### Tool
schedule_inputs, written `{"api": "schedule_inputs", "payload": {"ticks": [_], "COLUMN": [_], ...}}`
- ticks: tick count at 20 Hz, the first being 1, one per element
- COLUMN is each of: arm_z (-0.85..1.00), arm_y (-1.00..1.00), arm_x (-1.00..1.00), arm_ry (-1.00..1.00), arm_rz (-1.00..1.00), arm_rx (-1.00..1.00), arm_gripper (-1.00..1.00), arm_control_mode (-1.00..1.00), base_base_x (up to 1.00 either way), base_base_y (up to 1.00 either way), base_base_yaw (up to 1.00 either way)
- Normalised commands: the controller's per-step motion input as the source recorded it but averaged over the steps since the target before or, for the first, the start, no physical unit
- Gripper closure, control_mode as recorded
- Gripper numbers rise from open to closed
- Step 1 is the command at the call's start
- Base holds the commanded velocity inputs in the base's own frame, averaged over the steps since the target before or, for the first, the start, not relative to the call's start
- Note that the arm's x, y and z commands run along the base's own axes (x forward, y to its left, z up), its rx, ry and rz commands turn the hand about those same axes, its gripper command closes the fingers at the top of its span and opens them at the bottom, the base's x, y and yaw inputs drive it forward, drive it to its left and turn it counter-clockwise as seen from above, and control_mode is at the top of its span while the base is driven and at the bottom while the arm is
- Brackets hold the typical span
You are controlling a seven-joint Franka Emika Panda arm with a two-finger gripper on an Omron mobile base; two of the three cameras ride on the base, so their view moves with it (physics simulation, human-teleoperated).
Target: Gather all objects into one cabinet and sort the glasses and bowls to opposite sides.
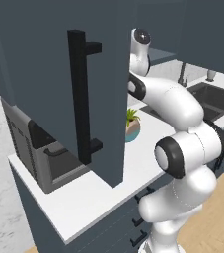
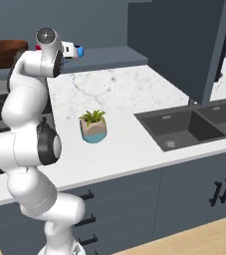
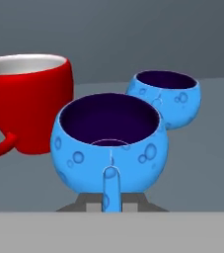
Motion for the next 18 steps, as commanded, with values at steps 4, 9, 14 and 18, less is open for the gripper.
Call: {"api": "schedule_inputs", "payload": {"ticks": [4, 9, 14, 18], "arm_z": [-0.06, -0.10, -0.03, 0.00], "arm_y": [0.11, 0.11, 0.00, 0.00], "arm_x": [0.41, 0.50, 0.01, -0.01], "arm_ry": [0.00, 0.01, 0.00, 0.00], "arm_rz": [-0.02, -0.04, 0.00, -0.03], "arm_rx": [-0.01, 0.00, 0.00, 0.00], "arm_gripper": [1.00, -1.00, -1.00, -1.00], "arm_control_mode": [-1.00, -1.00, -1.00, -1.00], "base_base_x": [0.00, 0.00, 0.00, 0.00], "base_base_y": [0.00, 0.00, 0.00, 0.00], "base_base_yaw": [0.00, 0.00, 0.00, 0.00]}}
